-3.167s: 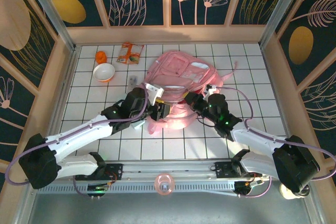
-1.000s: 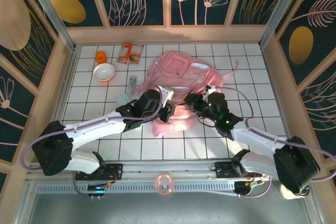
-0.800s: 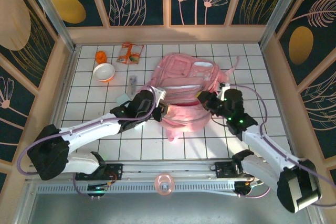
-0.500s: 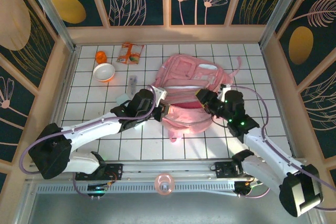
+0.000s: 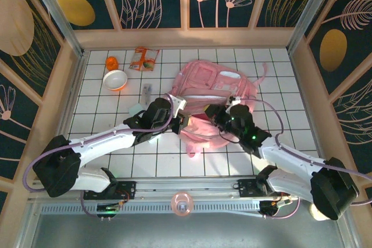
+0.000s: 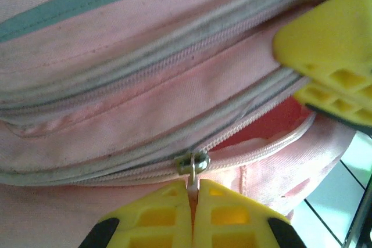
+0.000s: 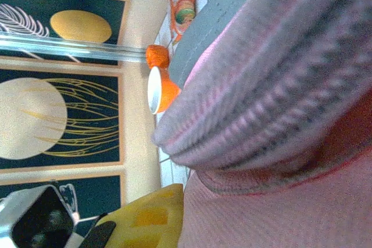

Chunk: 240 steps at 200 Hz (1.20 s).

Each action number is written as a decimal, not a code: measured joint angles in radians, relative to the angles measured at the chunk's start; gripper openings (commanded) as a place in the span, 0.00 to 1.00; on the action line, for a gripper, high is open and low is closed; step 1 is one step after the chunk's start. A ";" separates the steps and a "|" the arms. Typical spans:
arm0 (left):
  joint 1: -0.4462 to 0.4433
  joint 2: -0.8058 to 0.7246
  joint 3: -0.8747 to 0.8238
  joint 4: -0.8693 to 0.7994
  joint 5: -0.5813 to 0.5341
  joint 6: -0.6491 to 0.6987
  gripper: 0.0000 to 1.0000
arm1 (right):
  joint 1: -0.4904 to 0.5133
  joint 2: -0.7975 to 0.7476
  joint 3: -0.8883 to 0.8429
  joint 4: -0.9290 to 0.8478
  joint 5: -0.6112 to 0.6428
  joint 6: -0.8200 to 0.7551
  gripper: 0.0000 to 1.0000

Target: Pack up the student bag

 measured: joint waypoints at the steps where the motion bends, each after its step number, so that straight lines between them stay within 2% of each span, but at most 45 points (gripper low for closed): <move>1: 0.000 0.000 -0.001 0.002 -0.001 0.000 0.00 | -0.008 -0.002 0.003 -0.005 -0.010 0.000 0.00; 20: 0.008 -0.014 -0.025 0.030 -0.021 -0.008 0.00 | -0.114 -0.046 0.040 -0.106 -0.126 -0.074 0.00; 52: 0.017 -0.038 -0.053 0.075 -0.002 -0.024 0.00 | -0.364 -0.142 0.088 -0.301 -0.357 -0.198 0.00; 60: 0.016 -0.039 -0.055 0.091 0.019 -0.030 0.00 | -0.410 -0.146 0.093 -0.321 -0.410 -0.216 0.09; 66: 0.016 -0.039 -0.055 0.100 0.032 -0.034 0.00 | -0.433 -0.145 0.094 -0.331 -0.441 -0.225 0.21; 74: 0.016 -0.039 -0.055 0.103 0.045 -0.038 0.00 | -0.442 -0.138 0.096 -0.336 -0.462 -0.228 0.36; 89: 0.016 -0.035 -0.055 0.102 0.056 -0.045 0.00 | -0.428 -0.124 0.097 -0.329 -0.446 -0.227 0.49; 115: 0.011 -0.017 -0.055 0.102 0.071 -0.049 0.00 | -0.298 -0.121 0.080 -0.266 -0.323 -0.167 0.55; 147: 0.006 0.000 -0.050 0.101 0.074 -0.049 0.00 | -0.096 -0.109 0.001 -0.132 -0.128 -0.064 0.52; 151: 0.006 0.001 -0.049 0.101 0.074 -0.049 0.00 | -0.080 -0.099 -0.006 -0.119 -0.109 -0.055 0.47; 163: 0.006 0.002 -0.048 0.101 0.073 -0.049 0.00 | -0.058 -0.064 -0.009 -0.092 -0.068 -0.043 0.24; 172: 0.006 0.003 -0.047 0.100 0.069 -0.050 0.00 | -0.051 -0.037 -0.008 -0.080 -0.051 -0.037 0.14; 190: 0.006 0.003 -0.044 0.085 0.056 -0.055 0.00 | -0.053 -0.003 0.020 -0.093 -0.047 -0.064 0.00; 209: 0.011 0.002 -0.041 0.080 0.049 -0.060 0.00 | -0.091 0.000 0.076 -0.148 -0.099 -0.119 0.00; 233: 0.027 0.002 -0.033 0.086 0.043 -0.060 0.00 | -0.240 -0.027 0.130 -0.253 -0.274 -0.203 0.00; 240: 0.029 0.002 -0.030 0.092 0.044 -0.060 0.00 | -0.283 -0.042 0.142 -0.292 -0.318 -0.227 0.03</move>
